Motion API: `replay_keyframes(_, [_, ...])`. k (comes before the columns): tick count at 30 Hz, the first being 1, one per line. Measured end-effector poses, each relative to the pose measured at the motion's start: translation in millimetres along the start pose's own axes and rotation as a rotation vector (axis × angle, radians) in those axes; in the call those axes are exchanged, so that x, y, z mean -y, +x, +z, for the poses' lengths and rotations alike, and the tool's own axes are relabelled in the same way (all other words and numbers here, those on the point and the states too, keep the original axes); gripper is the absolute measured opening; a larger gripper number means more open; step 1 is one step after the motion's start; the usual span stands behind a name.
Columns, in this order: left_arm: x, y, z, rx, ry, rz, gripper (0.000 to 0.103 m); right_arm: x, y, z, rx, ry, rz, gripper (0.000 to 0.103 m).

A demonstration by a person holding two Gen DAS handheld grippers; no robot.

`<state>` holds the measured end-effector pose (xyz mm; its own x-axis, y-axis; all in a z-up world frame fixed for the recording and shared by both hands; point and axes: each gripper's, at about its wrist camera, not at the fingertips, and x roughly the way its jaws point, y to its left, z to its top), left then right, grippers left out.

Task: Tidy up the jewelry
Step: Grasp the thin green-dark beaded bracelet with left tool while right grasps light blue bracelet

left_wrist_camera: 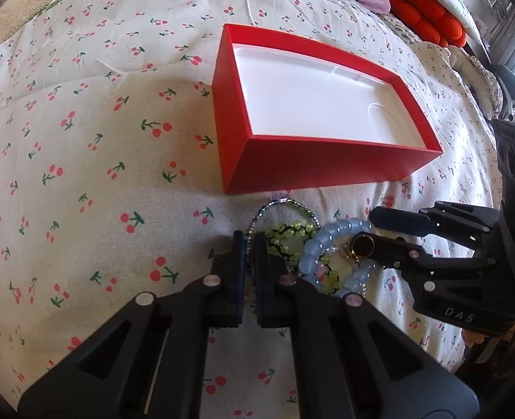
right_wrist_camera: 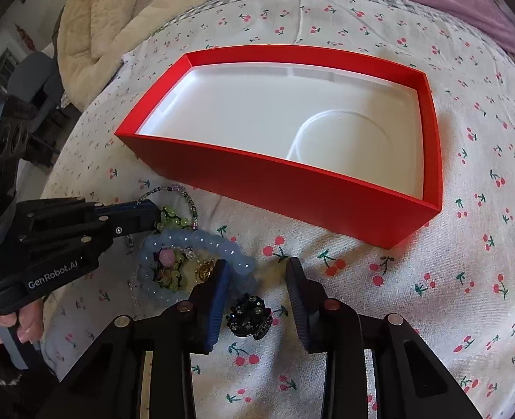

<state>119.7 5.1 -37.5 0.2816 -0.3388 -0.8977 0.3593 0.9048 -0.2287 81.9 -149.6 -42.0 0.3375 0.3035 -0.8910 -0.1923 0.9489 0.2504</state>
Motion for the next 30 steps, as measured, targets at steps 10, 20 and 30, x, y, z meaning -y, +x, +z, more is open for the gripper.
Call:
replay_keyframes(10, [10.4, -20.3, -5.4, 0.035, -0.007, -0.001, 0.003, -1.2, -18.0, -5.1, 0.021, 0.003, 0.057, 0.012])
replay_keyframes(20, [28.5, -55.5, -6.9, 0.11, 0.04, -0.02, 0.003, -26.3, -67.2, -2.5, 0.111, -0.048, 0.076, 0.012])
replay_keyframes(30, [34.9, -89.3, -3.6, 0.188, 0.033, -0.052, 0.003, -39.8, -102.8, 0.9, 0.198, -0.066, 0.068, 0.012])
